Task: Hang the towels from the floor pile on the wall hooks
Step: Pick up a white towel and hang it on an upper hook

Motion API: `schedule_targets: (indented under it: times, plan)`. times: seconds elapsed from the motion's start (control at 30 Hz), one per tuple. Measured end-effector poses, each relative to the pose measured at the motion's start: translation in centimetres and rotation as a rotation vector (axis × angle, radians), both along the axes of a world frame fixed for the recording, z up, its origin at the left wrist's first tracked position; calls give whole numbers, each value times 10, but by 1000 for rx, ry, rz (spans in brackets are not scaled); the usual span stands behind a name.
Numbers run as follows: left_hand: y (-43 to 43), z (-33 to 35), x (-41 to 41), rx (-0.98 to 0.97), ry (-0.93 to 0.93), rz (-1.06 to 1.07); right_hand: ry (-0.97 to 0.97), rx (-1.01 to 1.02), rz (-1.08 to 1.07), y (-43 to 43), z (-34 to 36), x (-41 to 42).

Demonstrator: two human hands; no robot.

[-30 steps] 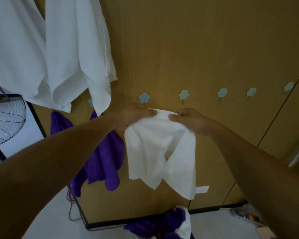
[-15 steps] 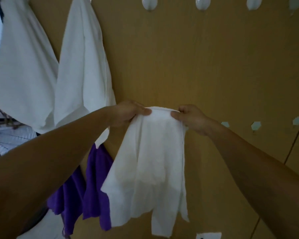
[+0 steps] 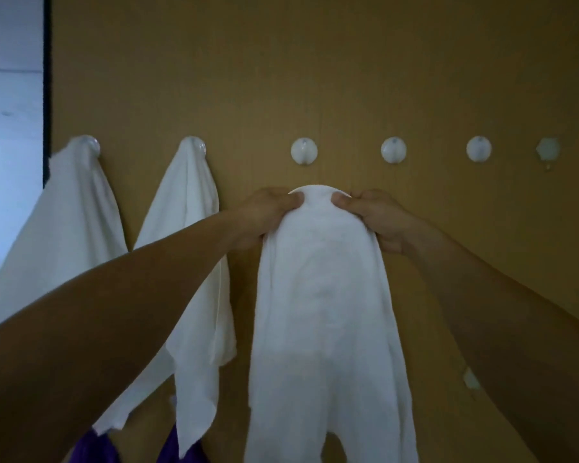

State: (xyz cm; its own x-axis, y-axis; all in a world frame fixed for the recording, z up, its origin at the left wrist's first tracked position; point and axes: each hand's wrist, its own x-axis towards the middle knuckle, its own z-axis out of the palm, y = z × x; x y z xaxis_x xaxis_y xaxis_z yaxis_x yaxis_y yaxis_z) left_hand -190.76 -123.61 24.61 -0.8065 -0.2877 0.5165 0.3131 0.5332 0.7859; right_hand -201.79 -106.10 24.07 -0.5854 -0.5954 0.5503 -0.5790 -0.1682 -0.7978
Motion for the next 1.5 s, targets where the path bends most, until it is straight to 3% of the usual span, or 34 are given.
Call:
schedule_targets:
  times: [0.3,0.5,0.67,0.87,1.07,1.17,1.33,1.5]
  plan:
    - [-31,111,-45,-515,329,387,180,-338,-335,-61,105,-35]
    - [-56,129,-75,-648,389,509,356,-316,-508,-93,134,-68]
    - [-53,101,-86,-835,430,691,554,-270,-685,-107,95,-72]
    - [-56,72,-85,-942,367,667,724,-265,-703,-106,60,-80]
    - [-48,59,-72,-1121,69,642,859,-81,-740,-93,50,-75]
    - [-42,59,-68,-1082,73,656,818,11,-747,-87,43,-70]
    - [-42,48,-60,-753,427,441,507,-185,-503,-77,41,-62]
    - [-41,44,-67,-714,288,367,560,-45,-439,-82,31,-58]
